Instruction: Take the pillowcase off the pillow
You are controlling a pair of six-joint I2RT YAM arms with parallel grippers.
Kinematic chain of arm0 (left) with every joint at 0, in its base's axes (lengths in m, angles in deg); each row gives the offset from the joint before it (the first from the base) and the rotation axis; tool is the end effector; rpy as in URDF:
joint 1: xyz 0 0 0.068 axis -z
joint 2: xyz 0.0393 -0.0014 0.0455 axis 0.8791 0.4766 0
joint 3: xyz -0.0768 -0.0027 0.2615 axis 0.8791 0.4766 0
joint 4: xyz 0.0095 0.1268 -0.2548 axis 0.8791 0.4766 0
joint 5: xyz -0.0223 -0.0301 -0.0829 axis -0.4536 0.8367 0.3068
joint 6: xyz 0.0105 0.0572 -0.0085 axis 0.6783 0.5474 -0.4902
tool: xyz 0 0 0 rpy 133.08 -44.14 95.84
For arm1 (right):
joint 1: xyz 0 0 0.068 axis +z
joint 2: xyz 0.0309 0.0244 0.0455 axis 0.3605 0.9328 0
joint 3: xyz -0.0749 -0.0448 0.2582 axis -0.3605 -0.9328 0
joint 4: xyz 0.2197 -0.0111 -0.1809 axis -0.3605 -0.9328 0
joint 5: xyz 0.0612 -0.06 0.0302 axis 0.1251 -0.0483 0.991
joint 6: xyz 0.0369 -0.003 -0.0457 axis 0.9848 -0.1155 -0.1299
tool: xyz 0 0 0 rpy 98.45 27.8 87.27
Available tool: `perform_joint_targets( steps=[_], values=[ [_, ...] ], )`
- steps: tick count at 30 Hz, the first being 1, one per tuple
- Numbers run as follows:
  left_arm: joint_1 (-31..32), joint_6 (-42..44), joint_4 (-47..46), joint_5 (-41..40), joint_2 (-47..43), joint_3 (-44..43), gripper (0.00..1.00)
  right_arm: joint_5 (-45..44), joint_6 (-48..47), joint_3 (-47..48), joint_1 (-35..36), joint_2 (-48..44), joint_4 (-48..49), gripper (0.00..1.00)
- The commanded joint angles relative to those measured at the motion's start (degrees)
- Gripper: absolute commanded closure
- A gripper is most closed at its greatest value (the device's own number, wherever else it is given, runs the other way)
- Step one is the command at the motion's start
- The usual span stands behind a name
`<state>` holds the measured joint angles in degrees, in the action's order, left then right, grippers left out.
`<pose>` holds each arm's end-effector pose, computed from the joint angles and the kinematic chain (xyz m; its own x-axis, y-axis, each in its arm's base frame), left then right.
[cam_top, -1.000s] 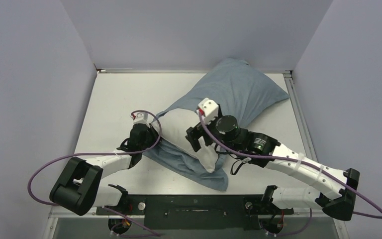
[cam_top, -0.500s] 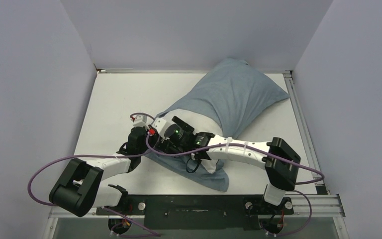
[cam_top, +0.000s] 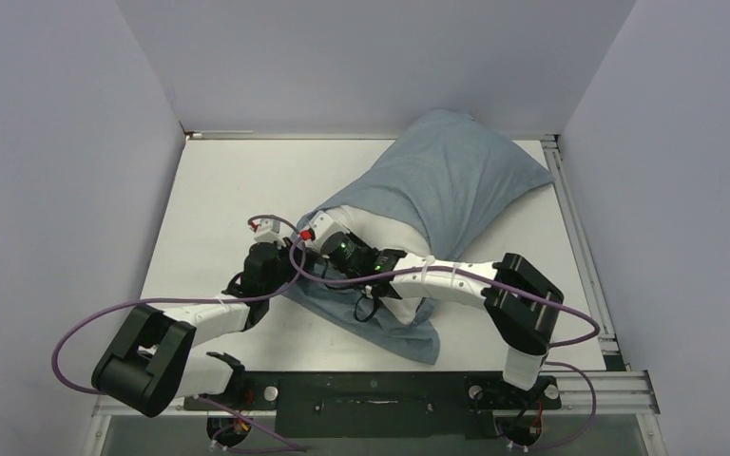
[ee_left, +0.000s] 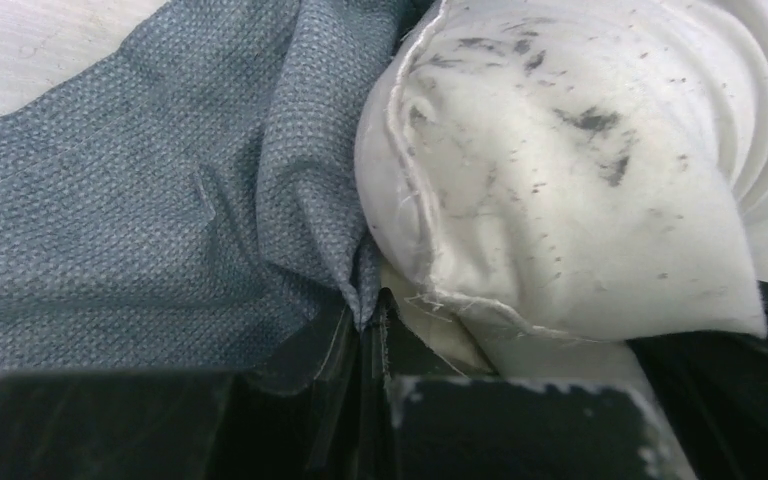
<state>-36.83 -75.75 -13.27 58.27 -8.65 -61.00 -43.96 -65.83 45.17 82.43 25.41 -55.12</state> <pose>0.2312 -0.1059 0.1288 -0.5583 -0.4984 -0.6632 0.0335 0.7852 -0.6183 0.2207 0.3593 0.1943 -0.2666 -0.6701 -0.6927 -0.6189 0.6700 -0.4100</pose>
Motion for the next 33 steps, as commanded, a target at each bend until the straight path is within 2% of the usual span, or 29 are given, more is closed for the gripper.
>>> perform_joint_targets(
  steps=[1, 9, 14, 20, 27, 29, 33],
  values=[
    [0.1, -0.4, -3.4, 0.5, -2.4, 0.1, 1.0, -1.0, 3.9, -1.7, -3.3, -7.3, -3.3, 0.95],
    [1.2, -0.9, -3.4, -0.1, -1.1, -1.4, 1.0, 13.3, 7.8, 1.8, -6.0, -24.8, -4.0, 0.95],
    [5.4, -0.4, -3.1, -4.4, 0.8, -5.4, 1.0, 24.3, 10.4, 4.9, -8.7, -32.4, -3.8, 0.95],
    [11.5, 0.0, -5.4, -12.8, 9.2, -14.6, 1.0, 36.4, 13.4, 10.7, -9.4, -36.1, -4.5, 0.95],
    [18.3, 3.4, -16.1, -28.2, 23.2, -24.5, 1.0, 45.7, 18.2, 14.3, -10.1, -36.9, -1.0, 0.95],
    [17.3, 3.3, -16.1, -29.4, 27.9, -29.3, 1.0, 49.6, 20.5, 12.7, -10.1, -36.6, 1.2, 0.95],
    [13.7, 2.4, -9.3, -24.2, 33.5, -40.6, 1.0, 51.9, 23.8, 7.4, -10.1, -35.9, 3.5, 0.95]
  ],
)
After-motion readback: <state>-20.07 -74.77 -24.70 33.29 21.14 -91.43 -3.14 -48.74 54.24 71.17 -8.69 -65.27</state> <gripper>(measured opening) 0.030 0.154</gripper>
